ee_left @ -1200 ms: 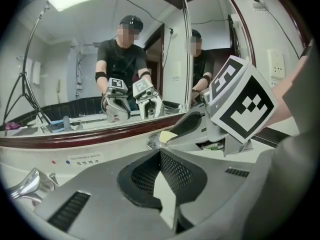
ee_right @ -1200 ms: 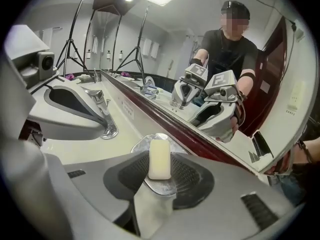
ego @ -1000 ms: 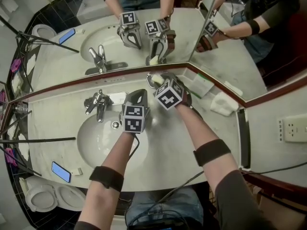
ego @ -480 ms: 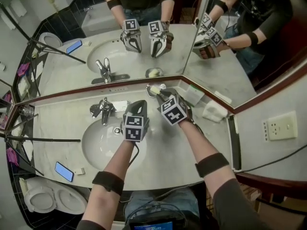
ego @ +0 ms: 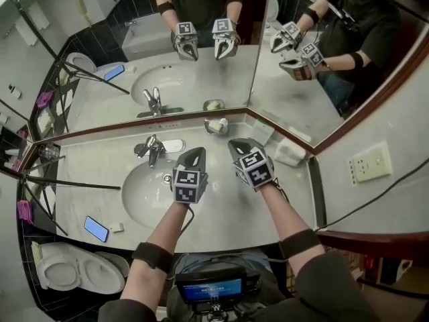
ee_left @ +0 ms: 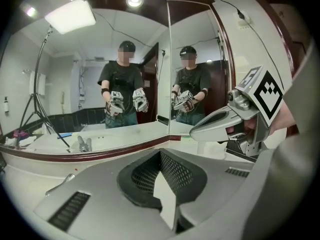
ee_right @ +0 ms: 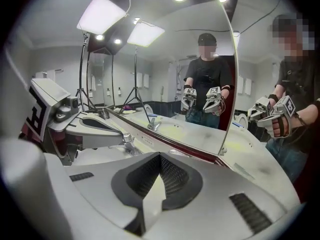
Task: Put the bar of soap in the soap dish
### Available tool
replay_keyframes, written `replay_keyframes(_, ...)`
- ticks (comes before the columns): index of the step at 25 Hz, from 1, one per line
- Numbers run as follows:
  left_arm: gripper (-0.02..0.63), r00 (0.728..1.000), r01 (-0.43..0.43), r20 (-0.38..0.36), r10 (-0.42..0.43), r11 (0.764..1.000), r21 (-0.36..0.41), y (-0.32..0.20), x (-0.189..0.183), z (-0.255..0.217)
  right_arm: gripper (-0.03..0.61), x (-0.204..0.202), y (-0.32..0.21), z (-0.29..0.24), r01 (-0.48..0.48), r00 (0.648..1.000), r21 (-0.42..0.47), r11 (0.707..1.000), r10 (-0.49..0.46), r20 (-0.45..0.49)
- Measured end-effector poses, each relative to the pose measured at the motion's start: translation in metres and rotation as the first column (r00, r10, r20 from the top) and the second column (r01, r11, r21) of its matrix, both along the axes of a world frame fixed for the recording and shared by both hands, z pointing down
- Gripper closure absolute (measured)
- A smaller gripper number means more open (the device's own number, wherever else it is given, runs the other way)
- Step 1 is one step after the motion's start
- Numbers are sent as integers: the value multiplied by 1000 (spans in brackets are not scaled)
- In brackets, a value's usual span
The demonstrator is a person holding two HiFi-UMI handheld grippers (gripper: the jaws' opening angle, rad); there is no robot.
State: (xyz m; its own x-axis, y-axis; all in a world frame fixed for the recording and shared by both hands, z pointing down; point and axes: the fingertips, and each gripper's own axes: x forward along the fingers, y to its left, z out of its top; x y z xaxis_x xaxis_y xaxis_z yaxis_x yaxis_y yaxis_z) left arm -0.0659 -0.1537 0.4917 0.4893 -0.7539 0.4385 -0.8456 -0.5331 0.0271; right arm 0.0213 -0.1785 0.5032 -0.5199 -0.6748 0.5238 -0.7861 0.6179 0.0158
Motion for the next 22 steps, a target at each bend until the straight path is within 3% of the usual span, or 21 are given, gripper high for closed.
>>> replay_keyframes(9,612,999,21,-29,-20,999,24,45,-7,-12,560,13,64,-11,-34,993,-12,999,35,112)
replay_keyframes(22,612,996,40,-73,-41,999,-19,68,-6,4,558,19,72,5,-43,992,-36,998,47,120)
